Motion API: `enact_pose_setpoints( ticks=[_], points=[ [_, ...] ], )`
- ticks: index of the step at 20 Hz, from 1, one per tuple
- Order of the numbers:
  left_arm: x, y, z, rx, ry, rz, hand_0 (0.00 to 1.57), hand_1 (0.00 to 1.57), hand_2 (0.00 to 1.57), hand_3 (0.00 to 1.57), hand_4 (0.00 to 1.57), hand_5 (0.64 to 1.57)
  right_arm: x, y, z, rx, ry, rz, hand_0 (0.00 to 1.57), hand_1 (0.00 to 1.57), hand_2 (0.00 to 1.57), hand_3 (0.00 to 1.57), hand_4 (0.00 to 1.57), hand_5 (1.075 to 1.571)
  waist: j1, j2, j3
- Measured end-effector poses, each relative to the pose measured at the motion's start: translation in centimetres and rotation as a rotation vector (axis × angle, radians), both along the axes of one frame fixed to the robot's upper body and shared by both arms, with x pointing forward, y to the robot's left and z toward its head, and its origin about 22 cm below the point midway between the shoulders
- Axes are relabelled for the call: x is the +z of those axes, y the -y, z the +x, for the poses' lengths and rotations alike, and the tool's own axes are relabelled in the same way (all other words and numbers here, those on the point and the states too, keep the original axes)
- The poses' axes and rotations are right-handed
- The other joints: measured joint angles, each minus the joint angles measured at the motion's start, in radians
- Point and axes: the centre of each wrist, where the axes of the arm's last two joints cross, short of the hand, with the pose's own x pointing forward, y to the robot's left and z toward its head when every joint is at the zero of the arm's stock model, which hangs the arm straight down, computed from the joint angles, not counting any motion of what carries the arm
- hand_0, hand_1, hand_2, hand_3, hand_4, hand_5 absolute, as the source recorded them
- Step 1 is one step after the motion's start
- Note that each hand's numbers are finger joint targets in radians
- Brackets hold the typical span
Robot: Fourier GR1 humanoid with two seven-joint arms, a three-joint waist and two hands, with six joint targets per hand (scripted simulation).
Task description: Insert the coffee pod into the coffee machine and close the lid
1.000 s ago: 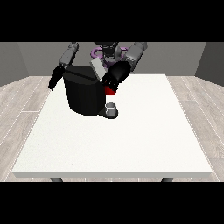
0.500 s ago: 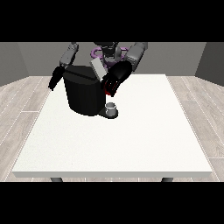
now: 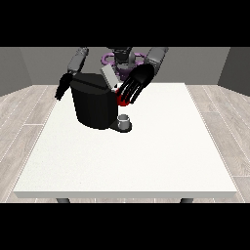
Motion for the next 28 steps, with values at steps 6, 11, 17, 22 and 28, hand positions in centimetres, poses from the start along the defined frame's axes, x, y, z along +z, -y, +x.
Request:
enact_pose_setpoints(
  ticks=[6,11,17,22,28],
  points=[
    [-6.8,2.5,0.3,-0.044,-0.154,-0.030,0.00,0.00,0.18,0.00,0.00,1.571,-4.5,2.8,-1.7,-0.081,-0.124,0.031,0.00,0.00,0.00,0.00,0.00,1.571,0.100,-0.137,-0.0011],
    [-11.9,3.9,-0.1,-0.124,-0.245,-0.271,0.00,0.00,0.00,0.00,0.37,1.571,-7.6,4.2,-3.7,-0.125,-0.213,0.048,0.00,0.00,0.00,0.00,0.00,1.571,0.169,-0.252,-0.0024],
    [-22.2,4.8,-2.6,-0.156,-0.433,-0.770,0.00,0.00,0.00,0.00,0.27,1.571,-11.1,6.6,-7.2,-0.197,-0.316,0.047,0.00,0.00,0.00,0.00,0.00,1.571,0.276,-0.413,-0.0040],
    [-29.6,4.3,-6.4,-0.092,-0.560,-0.972,0.00,0.00,0.00,0.00,0.37,1.571,-12.2,6.7,-8.9,-0.198,-0.330,0.072,0.00,0.00,0.00,0.00,0.00,1.571,0.336,-0.530,-0.0026],
    [-35.0,3.0,-10.4,0.017,-0.675,-1.058,0.00,0.00,0.00,0.00,0.41,1.571,-9.7,4.3,-7.7,-0.056,-0.291,0.118,0.00,0.00,0.00,0.00,0.00,1.571,0.367,-0.642,-0.0025]
  ],
)
